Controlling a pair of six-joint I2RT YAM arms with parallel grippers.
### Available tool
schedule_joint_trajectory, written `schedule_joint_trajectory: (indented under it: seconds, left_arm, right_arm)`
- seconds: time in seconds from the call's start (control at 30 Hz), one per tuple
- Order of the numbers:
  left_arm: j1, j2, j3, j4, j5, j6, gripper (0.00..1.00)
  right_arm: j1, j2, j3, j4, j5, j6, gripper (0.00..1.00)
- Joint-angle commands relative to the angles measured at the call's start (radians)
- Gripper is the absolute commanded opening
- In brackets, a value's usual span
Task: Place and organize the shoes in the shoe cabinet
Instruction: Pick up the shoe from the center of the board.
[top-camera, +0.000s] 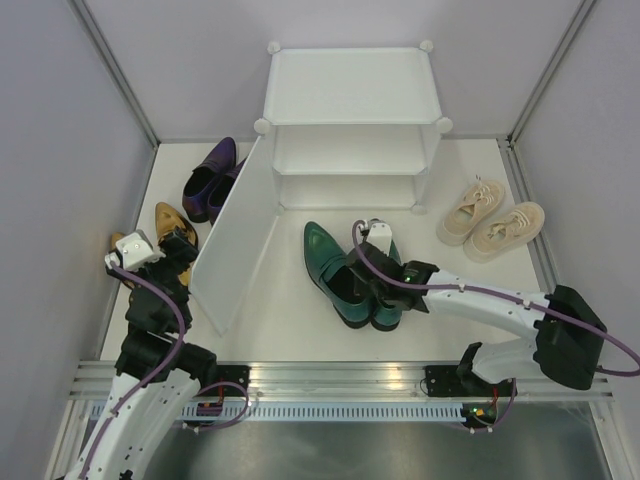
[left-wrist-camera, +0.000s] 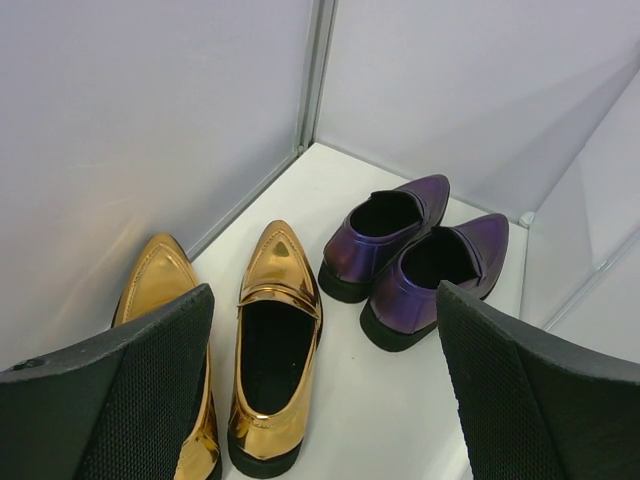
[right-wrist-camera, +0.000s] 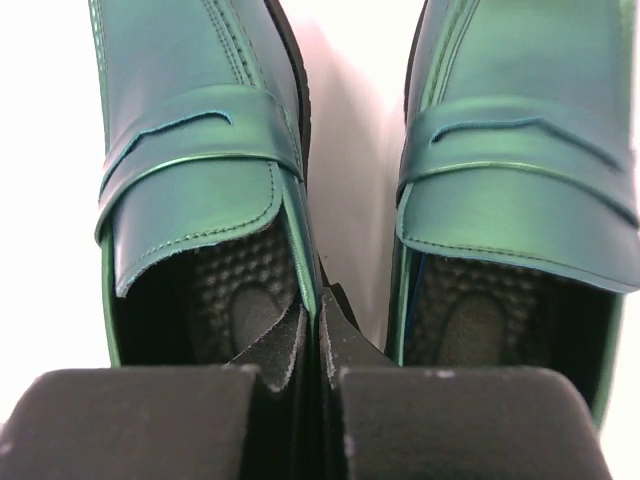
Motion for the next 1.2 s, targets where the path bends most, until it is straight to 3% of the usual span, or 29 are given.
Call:
schedule_joint_trajectory:
  seconds: [0.0, 0.33, 0.73, 1.03, 1.17]
  left_arm:
    - [-0.004, -0.01, 0.034, 0.007, 0.014, -0.028, 0.94]
    - [-0.009, -0.024, 0.035, 0.007, 0.018, -0.034, 0.94]
    - [-0.013, -0.012, 0.034, 0.007, 0.029, -0.038, 0.94]
    - [-0.018, -0.012, 0.034, 0.004, 0.032, -0.044, 0.94]
    - [-0.027, -0.016, 0.034, 0.004, 0.038, -0.047, 0.94]
  right_arm:
    - [-0.026, -0.127, 0.112, 0.027, 0.044, -0.009, 0.01]
    - [-0.094, -0.184, 0.253, 0.018, 0.079, -0.081, 0.01]
    - [-0.298, 0.078, 0.549, 0.086, -0.082, -0.087, 0.01]
    - [-0.349, 0.339, 0.842, 0.064, -0.116, -0.039, 0.01]
    - [-0.352, 0.393, 0.896, 0.096, -0.099, 0.025, 0.01]
